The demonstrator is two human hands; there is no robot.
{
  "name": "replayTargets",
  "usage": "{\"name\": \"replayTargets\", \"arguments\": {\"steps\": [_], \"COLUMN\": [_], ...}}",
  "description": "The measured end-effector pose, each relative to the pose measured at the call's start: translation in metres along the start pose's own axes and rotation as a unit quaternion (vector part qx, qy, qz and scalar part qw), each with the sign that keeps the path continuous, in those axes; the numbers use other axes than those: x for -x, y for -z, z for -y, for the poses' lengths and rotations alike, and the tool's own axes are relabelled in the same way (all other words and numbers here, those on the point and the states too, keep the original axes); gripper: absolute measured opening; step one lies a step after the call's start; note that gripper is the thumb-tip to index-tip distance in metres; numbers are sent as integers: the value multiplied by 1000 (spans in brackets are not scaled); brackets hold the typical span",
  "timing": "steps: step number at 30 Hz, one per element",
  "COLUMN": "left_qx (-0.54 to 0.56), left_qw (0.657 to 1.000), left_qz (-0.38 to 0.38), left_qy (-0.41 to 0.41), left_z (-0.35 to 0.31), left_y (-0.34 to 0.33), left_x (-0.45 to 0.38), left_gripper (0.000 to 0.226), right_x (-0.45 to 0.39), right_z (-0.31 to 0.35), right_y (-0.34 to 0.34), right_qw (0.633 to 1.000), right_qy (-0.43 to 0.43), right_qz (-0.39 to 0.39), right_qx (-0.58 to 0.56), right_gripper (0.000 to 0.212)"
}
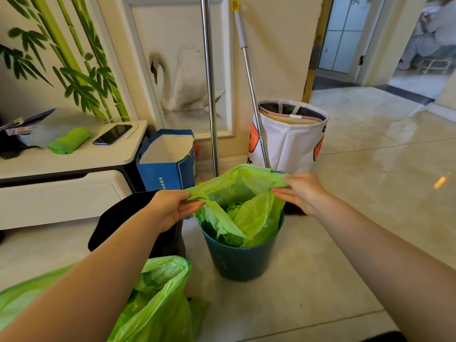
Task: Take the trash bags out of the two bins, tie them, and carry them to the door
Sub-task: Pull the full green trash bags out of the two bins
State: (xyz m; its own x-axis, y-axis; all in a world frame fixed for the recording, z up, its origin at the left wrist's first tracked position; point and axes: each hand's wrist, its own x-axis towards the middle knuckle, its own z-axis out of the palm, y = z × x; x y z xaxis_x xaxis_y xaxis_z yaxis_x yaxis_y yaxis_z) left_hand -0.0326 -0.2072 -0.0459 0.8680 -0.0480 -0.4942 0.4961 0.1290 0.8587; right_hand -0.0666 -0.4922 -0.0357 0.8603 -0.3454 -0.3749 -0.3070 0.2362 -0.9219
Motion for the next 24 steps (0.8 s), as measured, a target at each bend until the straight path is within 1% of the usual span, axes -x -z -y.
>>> {"name": "replayTargets", "arguments": {"steps": [2,5,7,10,12,14,19,24], "left_qx": [13,34,14,-37,-46,-44,-14,22], "left_qw": [999,995,989,977,970,963,942,913], "left_qz": [-16,-30,-43,-66,-63,-58,-45,-89], "left_qy": [-31,-92,-137,-198,-230,-260,-331,-399], "left_z": [-3,-9,-14,-23,-31,-41,-66,-100], "left_y": [-2,-8,-13,-18,-21,-24,-23,-11], "left_x": [-4,-7,-4,0,6,15,38,79], "left_gripper": [21,27,27,22,14,13,13,20], "right_x": [1,2,6,11,16,21,36,69], "right_z": [3,11,18,32,42,51,73,98], "right_y": [-7,-15,-20,-25,-26,-25,-20,-9], "right_qw": [999,995,993,988,982,976,960,942], "right_qy": [22,58,85,124,151,176,225,278], "right_qz": [-21,-36,-37,-34,-35,-34,-18,20], "right_qx": [-31,-69,-78,-89,-108,-126,-166,-190], "right_gripper": [17,29,30,29,30,30,31,28]}}
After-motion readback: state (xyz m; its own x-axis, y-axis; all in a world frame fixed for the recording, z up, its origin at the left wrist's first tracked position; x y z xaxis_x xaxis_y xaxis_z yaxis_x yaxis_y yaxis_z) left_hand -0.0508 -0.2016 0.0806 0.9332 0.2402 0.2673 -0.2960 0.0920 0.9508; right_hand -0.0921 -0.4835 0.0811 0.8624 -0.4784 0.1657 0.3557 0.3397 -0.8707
